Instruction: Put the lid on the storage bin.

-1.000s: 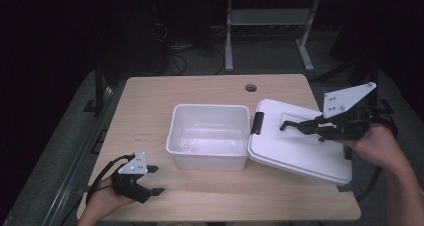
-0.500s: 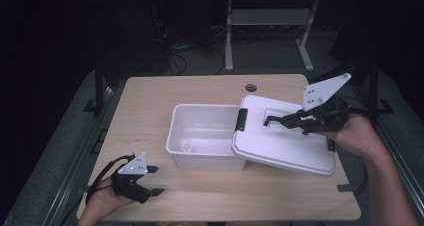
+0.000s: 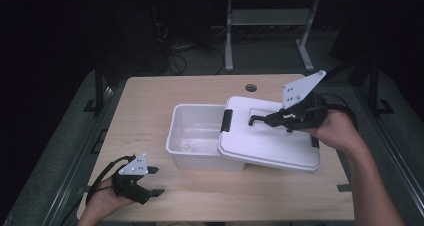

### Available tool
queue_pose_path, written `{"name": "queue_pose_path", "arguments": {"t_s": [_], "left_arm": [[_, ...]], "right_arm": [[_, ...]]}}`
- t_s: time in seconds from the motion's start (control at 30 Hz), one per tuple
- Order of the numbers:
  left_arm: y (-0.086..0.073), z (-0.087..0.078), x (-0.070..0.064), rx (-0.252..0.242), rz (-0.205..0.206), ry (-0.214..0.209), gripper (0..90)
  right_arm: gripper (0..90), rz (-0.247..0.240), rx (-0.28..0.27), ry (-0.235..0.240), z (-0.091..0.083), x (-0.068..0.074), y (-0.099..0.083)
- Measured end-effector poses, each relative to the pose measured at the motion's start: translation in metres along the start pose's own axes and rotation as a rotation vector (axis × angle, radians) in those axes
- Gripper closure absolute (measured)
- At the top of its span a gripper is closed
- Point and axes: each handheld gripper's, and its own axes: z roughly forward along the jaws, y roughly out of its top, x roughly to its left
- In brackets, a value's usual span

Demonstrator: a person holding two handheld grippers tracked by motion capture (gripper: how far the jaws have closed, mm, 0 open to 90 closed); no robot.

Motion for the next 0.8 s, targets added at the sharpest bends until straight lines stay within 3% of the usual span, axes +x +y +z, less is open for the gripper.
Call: {"name": "queue_pose_path", "arguments": {"t_s": [0.37,0.8], "left_arm": [[-0.001,0.0,0.001,0.003,-0.002,-0.003,26.9],[-0.004,0.003,0.005,0.005,-0.014,-0.013,26.9]], "right_arm": [[83.9,0.007,-0.001,0.013,0.017,-0.004,0.01],[83.8,-0.018,-0.008,0.04,0.037,-0.009,0.033]]}}
